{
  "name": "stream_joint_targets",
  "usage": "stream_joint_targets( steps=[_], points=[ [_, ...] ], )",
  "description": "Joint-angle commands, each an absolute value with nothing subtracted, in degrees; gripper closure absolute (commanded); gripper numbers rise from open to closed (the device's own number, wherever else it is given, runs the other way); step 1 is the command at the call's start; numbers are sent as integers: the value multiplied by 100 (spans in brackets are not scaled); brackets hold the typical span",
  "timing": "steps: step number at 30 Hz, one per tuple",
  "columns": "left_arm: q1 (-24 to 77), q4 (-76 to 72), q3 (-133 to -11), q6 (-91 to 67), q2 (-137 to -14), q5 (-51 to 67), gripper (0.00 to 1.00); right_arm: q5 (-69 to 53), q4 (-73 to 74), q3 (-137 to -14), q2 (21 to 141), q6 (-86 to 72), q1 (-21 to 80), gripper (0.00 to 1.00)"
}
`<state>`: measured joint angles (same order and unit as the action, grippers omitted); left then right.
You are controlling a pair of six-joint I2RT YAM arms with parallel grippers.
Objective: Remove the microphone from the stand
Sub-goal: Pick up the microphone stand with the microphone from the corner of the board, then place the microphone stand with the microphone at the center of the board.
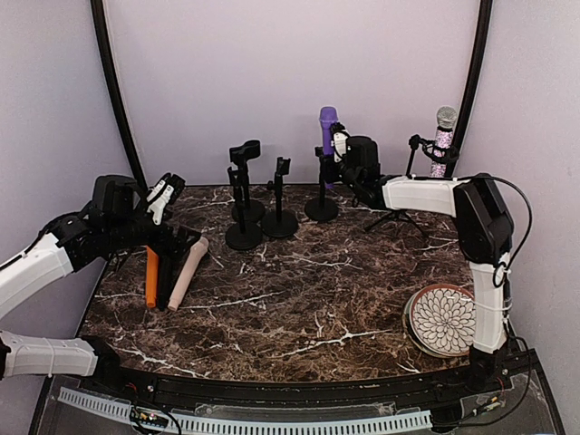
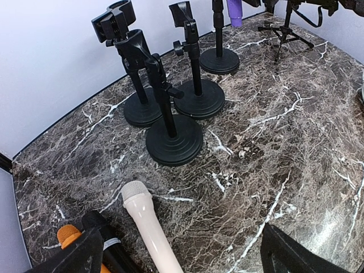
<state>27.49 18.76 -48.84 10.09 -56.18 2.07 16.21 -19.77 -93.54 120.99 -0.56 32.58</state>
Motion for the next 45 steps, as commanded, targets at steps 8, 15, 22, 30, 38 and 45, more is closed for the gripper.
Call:
stream_joint_targets(
  steps=[8, 15, 22, 30, 38, 45],
  points=[
    [2703, 1701, -4765, 1046, -5689, 238, 1, 1113, -2781, -9046, 11850, -27, 3109, 59],
    [2708, 1653, -4731, 1072, -5684, 321, 1, 1021, -2951, -8343, 10981, 201, 3115, 67],
    [2708, 1476, -4749, 1023, -5598, 807, 1, 86, -2903, -7293, 9789, -109, 3137, 71],
    [2716, 1331, -4861, 1071, -5671, 1708, 3, -678, -3190, -6190, 8820, -588, 3477, 72],
    [2731, 913, -4954, 971, -5894, 3398, 7, -1406, -3768, -5630, 8736, -786, 4221, 73],
    [2807, 717, -5186, 951, -6370, 4230, 15, -2083, -4574, -5247, 8925, -1068, 4543, 73]
  ],
)
